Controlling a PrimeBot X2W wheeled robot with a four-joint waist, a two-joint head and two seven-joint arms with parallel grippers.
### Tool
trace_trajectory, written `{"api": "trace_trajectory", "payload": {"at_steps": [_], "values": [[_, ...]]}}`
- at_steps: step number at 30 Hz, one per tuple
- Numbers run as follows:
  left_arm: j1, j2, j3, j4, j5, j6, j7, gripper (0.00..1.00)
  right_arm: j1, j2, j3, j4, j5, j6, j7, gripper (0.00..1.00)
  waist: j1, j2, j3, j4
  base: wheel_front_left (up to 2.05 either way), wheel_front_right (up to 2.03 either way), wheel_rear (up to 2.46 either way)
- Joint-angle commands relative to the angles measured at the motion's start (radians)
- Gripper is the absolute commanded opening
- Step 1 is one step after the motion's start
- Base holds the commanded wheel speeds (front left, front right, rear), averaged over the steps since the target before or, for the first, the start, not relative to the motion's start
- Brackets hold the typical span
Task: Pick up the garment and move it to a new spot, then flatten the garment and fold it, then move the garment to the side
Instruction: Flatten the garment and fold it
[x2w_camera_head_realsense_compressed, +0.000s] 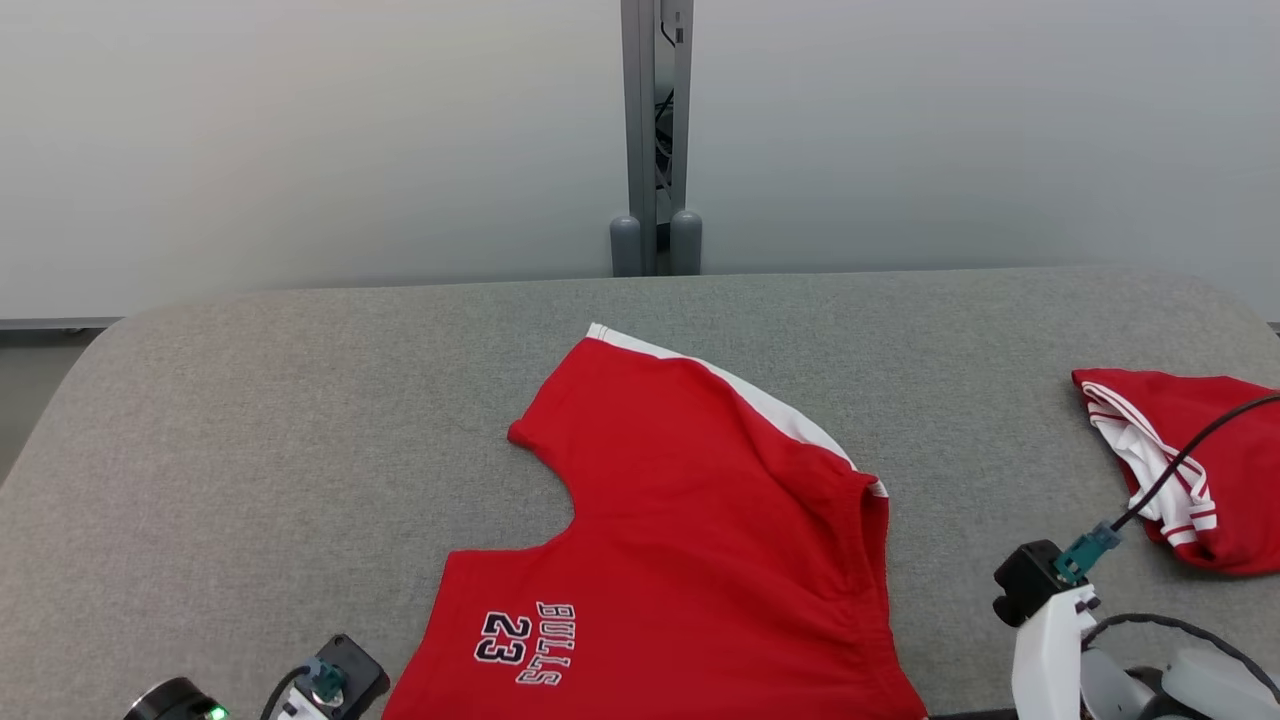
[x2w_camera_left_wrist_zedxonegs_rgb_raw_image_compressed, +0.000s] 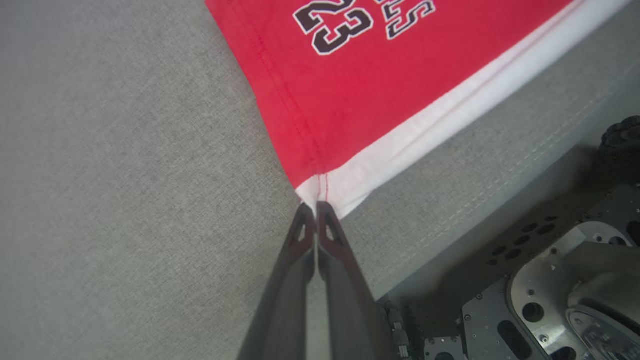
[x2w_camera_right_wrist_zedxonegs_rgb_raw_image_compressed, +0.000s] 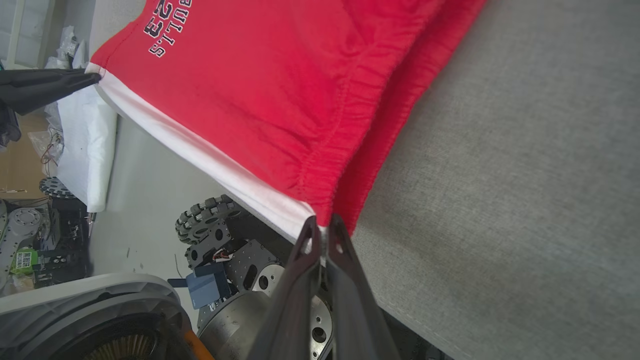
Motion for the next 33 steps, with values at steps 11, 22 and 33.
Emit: {"api": "trace_trajectory", "payload": {"at_steps": [11, 22, 33], "values": [[0.146, 0.155, 0.026, -0.356, -0.111, 0.101, 0.214, 0.0, 0.091, -0.077, 0.002, -0.131, 0.057, 0.0, 0.087, 0.0, 0.0, 0.0, 0.003, -0.004, 0.0, 0.0, 0.0], [0.088, 0.157, 0.092, -0.408, -0.122, 0.153, 0.207, 0.0, 0.086, -0.06, -0.054, -0.17, 0.083, 0.0, 0.019, 0.0, 0.0, 0.0, 0.028, -0.042, 0.0, 0.0, 0.0], [-0.083, 0.148, 0.197, -0.361, -0.13, 0.176, 0.205, 0.0, 0.024, 0.032, -0.14, -0.165, 0.088, 0.0, -0.122, 0.0, 0.0, 0.0, 0.126, -0.138, 0.0, 0.0, 0.0]]}}
